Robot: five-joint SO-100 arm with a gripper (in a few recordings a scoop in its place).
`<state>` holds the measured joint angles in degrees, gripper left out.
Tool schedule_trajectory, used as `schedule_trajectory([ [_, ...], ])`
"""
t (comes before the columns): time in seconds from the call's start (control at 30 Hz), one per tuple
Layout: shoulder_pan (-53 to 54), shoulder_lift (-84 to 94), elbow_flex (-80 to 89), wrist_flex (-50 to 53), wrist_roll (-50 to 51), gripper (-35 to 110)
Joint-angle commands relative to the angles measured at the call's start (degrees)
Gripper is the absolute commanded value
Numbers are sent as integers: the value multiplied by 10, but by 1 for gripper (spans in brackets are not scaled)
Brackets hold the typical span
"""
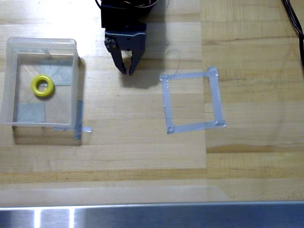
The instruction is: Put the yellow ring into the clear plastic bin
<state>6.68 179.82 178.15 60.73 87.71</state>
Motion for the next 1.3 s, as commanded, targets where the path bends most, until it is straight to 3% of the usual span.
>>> schedule_trajectory([
  [0.0,7,4,-8,8,4,2],
  [1.0,7,3,-8,9,4,2],
  [1.27,7,4,-8,56,4,2],
])
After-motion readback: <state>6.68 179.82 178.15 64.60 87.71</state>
